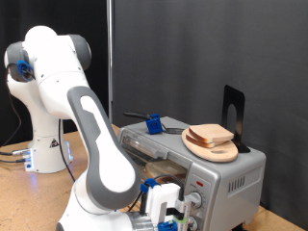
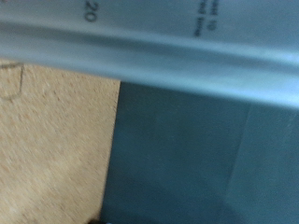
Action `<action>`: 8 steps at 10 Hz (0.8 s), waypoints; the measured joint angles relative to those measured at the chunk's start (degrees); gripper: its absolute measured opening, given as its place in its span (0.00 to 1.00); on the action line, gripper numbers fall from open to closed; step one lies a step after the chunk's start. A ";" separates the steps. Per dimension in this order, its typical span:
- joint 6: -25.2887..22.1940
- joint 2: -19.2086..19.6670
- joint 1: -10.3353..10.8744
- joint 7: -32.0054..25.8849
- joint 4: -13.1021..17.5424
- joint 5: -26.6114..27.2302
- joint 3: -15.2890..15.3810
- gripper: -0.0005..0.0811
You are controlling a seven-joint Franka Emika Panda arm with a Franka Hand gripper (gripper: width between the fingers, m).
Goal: Make a piece of toast with the oven
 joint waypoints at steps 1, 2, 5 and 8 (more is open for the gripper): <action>0.11 -0.34 -0.16 -5.69 -0.88 1.47 0.10 0.12; 0.02 -0.43 -0.42 -10.41 -1.43 2.56 0.32 0.12; -0.61 -0.42 -0.84 -19.17 -2.05 3.95 0.55 0.12; -0.64 -0.42 -0.87 -19.79 -2.15 4.18 0.55 0.12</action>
